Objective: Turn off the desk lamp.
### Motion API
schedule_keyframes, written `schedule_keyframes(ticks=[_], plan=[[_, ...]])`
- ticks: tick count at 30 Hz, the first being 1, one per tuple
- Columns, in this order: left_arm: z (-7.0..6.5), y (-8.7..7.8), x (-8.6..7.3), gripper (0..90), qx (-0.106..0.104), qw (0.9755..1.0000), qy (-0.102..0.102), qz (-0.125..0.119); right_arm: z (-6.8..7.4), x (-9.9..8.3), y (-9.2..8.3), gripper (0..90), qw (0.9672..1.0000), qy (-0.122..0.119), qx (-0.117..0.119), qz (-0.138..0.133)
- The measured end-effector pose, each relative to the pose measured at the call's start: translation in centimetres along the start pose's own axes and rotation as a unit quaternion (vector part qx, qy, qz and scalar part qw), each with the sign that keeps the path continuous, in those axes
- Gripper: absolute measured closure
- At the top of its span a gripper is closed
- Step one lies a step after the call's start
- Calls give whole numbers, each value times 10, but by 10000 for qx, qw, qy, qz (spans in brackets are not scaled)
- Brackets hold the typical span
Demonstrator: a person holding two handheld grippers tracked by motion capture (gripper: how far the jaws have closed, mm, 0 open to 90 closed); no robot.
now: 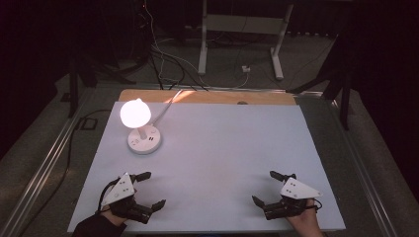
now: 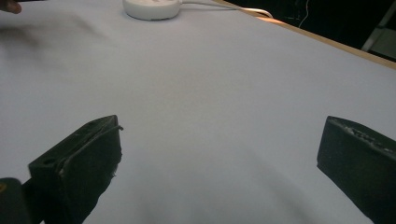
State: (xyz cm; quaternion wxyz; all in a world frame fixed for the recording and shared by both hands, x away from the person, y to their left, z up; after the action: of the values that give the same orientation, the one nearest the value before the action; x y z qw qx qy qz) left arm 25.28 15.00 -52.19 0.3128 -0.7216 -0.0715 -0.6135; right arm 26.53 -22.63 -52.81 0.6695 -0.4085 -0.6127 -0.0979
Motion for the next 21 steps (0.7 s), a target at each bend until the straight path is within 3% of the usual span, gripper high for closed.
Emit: schedule_keyframes(ticks=[11, 16, 21], plan=[[0, -1, 1, 5, -94, 9999, -55, -86, -2, 4, -3, 0, 9995, 210, 151, -176], [1, -1, 1, 5, -57, 9999, -70, -62, -3, 8, -5, 0, 9983, 374, 231, -392], [-2, -2, 2, 5, -140, 9999, -16, -31, -3, 6, -3, 0, 9992, 280, 151, -248]])
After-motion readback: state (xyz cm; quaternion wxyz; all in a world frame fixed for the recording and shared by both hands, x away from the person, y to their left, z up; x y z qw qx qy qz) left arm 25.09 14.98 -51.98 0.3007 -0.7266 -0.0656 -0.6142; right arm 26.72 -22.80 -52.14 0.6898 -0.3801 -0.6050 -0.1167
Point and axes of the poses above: each handheld gripper's, and its own axes: y roughly forward along the jaws, x roughly out of its top, z roughly to its left, the point moved 7 cm from there along y, roughly forward along the jaws, and after that the axes turned 1 degree about -x, right-handed, at the moved point
